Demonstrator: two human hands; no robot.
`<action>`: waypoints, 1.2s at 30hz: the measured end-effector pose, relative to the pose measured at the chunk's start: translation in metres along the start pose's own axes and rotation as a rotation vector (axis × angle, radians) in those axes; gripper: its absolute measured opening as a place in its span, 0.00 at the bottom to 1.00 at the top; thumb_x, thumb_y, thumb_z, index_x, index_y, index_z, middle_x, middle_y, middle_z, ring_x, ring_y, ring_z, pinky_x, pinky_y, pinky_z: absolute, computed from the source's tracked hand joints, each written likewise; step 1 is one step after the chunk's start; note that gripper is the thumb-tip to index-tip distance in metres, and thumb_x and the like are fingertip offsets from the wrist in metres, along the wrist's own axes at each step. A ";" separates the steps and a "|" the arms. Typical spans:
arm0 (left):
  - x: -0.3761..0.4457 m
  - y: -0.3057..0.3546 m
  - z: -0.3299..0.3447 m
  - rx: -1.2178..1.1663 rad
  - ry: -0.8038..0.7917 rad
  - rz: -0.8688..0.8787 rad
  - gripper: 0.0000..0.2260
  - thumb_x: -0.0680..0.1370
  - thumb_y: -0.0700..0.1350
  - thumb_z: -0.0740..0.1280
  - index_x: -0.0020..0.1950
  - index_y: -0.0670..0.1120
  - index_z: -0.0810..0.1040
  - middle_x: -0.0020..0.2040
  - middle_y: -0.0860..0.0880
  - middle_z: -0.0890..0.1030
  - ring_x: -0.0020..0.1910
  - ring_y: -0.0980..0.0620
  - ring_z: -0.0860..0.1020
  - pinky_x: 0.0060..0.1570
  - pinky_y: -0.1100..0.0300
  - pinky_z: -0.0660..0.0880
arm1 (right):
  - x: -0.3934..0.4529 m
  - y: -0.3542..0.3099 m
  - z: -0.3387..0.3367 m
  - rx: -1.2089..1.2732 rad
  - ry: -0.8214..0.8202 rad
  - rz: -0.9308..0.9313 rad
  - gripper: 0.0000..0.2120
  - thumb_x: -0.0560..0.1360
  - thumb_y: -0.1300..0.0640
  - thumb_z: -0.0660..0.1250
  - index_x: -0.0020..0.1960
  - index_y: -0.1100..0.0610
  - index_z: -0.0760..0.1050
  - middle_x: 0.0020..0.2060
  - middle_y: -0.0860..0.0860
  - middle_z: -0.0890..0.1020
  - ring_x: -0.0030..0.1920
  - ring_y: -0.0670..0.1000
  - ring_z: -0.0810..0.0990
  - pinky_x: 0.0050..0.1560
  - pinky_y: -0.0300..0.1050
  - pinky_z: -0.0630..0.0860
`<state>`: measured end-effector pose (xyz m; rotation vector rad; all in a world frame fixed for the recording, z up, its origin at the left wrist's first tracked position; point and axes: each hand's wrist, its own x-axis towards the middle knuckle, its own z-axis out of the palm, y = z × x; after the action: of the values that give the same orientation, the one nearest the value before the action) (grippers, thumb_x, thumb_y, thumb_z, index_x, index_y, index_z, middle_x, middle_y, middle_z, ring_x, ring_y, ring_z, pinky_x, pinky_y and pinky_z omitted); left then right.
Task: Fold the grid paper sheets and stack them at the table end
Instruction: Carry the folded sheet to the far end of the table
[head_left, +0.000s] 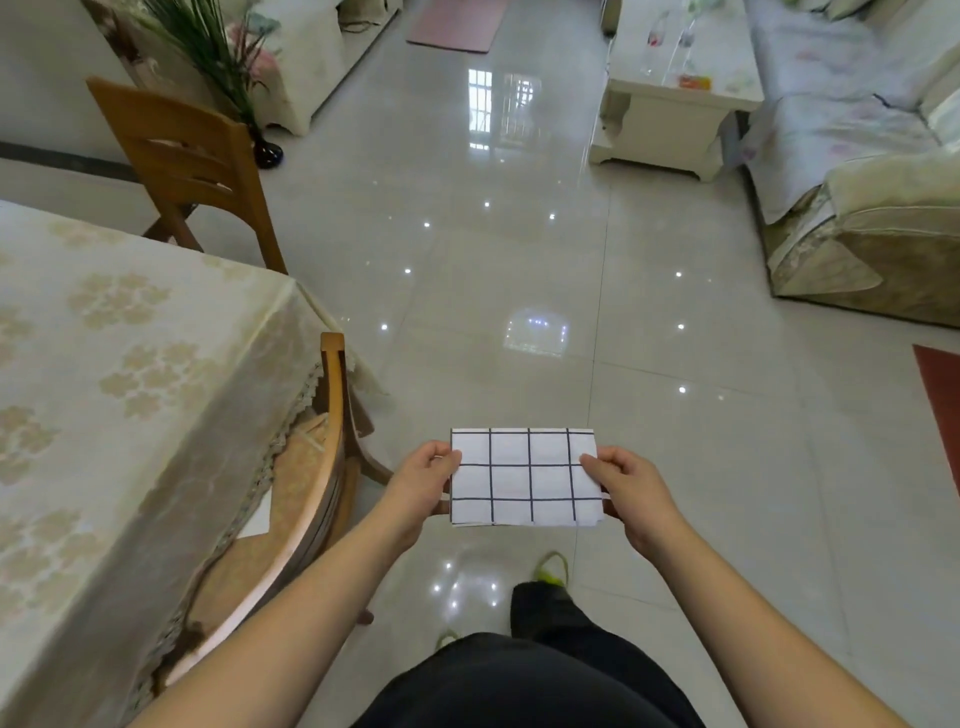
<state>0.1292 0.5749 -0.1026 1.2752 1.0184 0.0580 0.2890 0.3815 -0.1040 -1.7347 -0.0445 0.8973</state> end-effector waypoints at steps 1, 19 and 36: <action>0.009 0.005 0.004 -0.002 0.007 -0.004 0.07 0.81 0.45 0.62 0.44 0.46 0.74 0.36 0.48 0.76 0.34 0.53 0.75 0.27 0.63 0.74 | 0.012 -0.004 -0.003 -0.006 -0.007 0.001 0.06 0.77 0.56 0.68 0.48 0.58 0.79 0.41 0.57 0.84 0.41 0.53 0.82 0.46 0.54 0.80; 0.148 0.120 0.048 -0.048 0.276 0.019 0.11 0.81 0.47 0.63 0.49 0.40 0.79 0.40 0.45 0.81 0.38 0.49 0.79 0.35 0.58 0.76 | 0.202 -0.126 -0.014 -0.062 -0.097 -0.042 0.04 0.75 0.54 0.69 0.45 0.54 0.81 0.42 0.54 0.84 0.46 0.57 0.82 0.48 0.58 0.80; 0.298 0.212 -0.078 -0.201 0.368 0.058 0.07 0.80 0.44 0.66 0.50 0.40 0.79 0.39 0.45 0.79 0.36 0.51 0.77 0.27 0.64 0.73 | 0.362 -0.252 0.131 -0.234 -0.243 -0.083 0.08 0.76 0.55 0.68 0.42 0.59 0.78 0.38 0.56 0.79 0.41 0.54 0.77 0.44 0.52 0.75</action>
<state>0.3547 0.8731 -0.1044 1.1312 1.2546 0.4432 0.5701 0.7460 -0.0986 -1.8138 -0.3928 1.0711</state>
